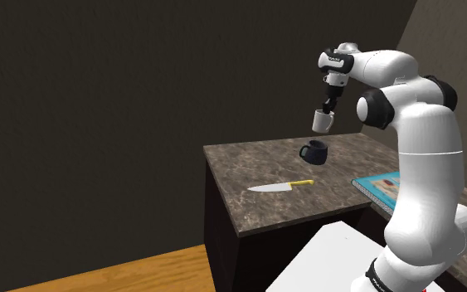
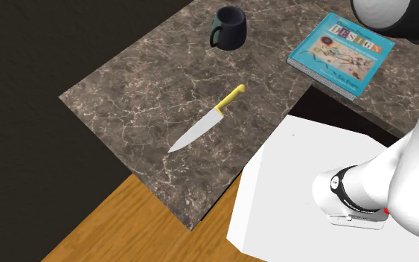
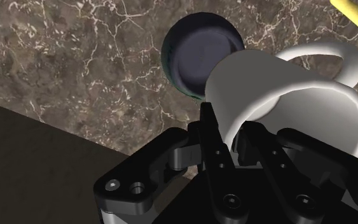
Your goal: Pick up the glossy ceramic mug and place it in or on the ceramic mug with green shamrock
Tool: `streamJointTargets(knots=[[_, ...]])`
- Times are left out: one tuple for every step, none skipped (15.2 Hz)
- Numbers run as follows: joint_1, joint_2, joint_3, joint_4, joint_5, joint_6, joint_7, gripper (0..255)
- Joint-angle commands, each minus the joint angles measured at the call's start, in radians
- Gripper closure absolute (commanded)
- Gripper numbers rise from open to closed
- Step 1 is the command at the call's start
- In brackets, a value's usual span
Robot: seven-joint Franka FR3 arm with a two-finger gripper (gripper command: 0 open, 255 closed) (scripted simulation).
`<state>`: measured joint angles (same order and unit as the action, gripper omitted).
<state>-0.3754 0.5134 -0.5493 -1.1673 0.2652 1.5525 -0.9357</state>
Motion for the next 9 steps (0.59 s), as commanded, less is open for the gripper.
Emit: streamJointTargets(knots=[[0.008,-0.006,0.0,-0.035,-0.002,0.029,-0.002,255],[0.011,-0.009,0.0,-0.053,-0.003,0.044,-0.003,255],[0.015,-0.011,0.0,-0.07,-0.004,0.059,-0.004,255],[0.018,-0.012,0.0,-0.086,-0.004,0.073,-0.005,255],[0.021,-0.013,0.0,-0.102,-0.004,0.087,-0.005,255],[0.024,-0.014,0.0,-0.117,-0.005,0.101,-0.006,255],[0.026,-0.015,0.0,-0.132,-0.004,0.115,-0.008,255],[0.028,-0.015,0.001,-0.146,-0.004,0.129,-0.009,255],[0.03,-0.015,0.001,-0.16,-0.004,0.142,-0.01,255]])
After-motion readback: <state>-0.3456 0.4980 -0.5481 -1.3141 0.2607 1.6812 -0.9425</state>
